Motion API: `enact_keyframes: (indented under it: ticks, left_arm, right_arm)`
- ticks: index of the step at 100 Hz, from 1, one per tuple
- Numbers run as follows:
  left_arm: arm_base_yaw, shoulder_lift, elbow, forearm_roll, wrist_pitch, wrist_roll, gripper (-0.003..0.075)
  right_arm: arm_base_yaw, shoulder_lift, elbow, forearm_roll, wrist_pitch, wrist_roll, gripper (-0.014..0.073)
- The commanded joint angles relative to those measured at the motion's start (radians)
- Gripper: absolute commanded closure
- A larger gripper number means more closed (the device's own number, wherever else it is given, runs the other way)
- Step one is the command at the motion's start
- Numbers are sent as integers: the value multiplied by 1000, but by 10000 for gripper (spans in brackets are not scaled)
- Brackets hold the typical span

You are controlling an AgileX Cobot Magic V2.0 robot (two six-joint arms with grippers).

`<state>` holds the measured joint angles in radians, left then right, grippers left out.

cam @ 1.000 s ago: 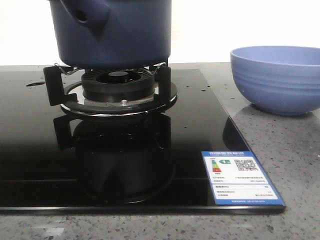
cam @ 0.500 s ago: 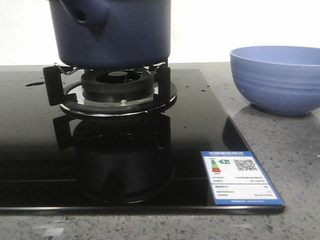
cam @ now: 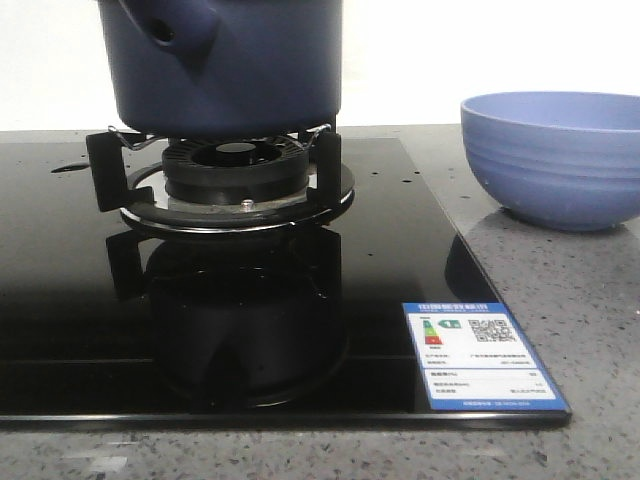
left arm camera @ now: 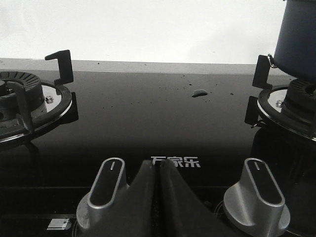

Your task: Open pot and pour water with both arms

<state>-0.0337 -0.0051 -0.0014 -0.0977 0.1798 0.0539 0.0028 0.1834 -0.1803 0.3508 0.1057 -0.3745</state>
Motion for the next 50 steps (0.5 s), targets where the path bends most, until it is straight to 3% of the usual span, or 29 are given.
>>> enact_keyframes:
  ticks: [1,9,30,37,50]
  left_arm:
    - [-7,-26,34,-11,-69,-12,741]
    - [-7,-26,34,-11,-69,-12,741]
    - [-7,-26,34,-11,-69,-12,741]
    - [-7,-26,34,-11,-69,-12,741]
    - [-7,-26,34,-11,-69,-12,741]
  right_arm:
    - [-6,8,0,-244,-128,223,655]
    - [-6,-3,53,-351,-143,310,655]
    - [-6,-143,214,-351,-141,321,655]
    - [-6,-207,213,-359,-28,321,655]
    - [-8,-212,215,-392,-10,321,655]
